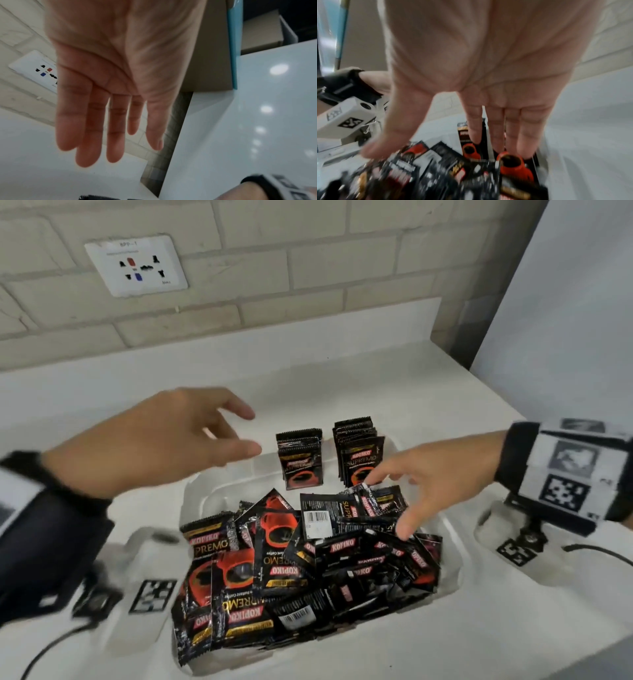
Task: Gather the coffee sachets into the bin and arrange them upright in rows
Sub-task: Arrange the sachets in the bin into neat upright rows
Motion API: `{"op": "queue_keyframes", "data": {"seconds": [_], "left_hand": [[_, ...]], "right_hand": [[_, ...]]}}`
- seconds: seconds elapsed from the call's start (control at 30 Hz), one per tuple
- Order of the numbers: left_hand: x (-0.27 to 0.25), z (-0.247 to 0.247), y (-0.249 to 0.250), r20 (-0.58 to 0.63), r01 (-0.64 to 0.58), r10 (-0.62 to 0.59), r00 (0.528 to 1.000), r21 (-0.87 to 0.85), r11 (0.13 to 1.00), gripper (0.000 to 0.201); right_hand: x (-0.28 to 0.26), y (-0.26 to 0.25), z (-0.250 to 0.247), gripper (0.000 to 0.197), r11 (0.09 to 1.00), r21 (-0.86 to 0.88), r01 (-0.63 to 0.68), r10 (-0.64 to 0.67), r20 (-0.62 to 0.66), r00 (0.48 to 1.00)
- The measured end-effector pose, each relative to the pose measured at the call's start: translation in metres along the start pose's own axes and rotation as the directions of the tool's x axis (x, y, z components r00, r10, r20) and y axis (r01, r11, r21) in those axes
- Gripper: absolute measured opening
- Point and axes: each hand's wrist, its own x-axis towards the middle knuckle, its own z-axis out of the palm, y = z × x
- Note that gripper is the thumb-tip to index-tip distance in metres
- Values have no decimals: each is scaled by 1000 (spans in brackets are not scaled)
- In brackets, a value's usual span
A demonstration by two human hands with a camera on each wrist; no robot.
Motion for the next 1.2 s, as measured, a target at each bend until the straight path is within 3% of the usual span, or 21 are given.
{"op": "queue_keyframes", "data": {"seconds": [0.13, 0.2, 0.4, 0.5, 0.63, 0.73, 0.87, 1.0, 1.1, 1.2], "left_hand": [[-31, 16, -10, 28, -19, 23, 999, -114, 993, 62], [-41, 22, -19, 23, -38, 41, 999, -150, 988, 76], [-52, 30, -27, 27, -47, 53, 998, -197, 979, 74], [-52, 32, -26, -2, -32, 33, 999, -223, 974, 49], [-49, 36, -27, 21, -49, 54, 998, -196, 979, 66], [-47, 39, -24, 8, -35, 38, 999, -235, 971, 43], [-47, 47, -25, 47, -85, 93, 995, -150, 985, 75], [-43, 65, -19, 245, -265, 258, 935, -6, 964, 63], [-37, 80, -23, 389, -353, 290, 875, 100, 930, 59], [-34, 90, -29, 436, -356, 269, 859, 131, 925, 56]], "right_hand": [[11, -7, 13, 105, 997, 16, 77, -78, 19, 997], [17, -11, 16, 111, 991, -76, 108, -105, 35, 994], [35, -15, 24, 118, 981, -110, 158, -158, 5, 987], [36, -17, 25, 104, 976, -133, 175, -187, -87, 978], [32, -18, 32, 66, 964, -168, 207, -240, -206, 949], [27, -16, 39, 54, 973, -100, 210, -228, -222, 948], [21, -11, 44, 54, 984, 41, 174, -166, -160, 973], [21, -9, 47, 64, 990, 4, 144, -143, -103, 984], [20, -11, 47, 68, 990, -22, 143, -144, -99, 985], [19, -12, 45, 75, 989, 2, 151, -150, -105, 983]]}}
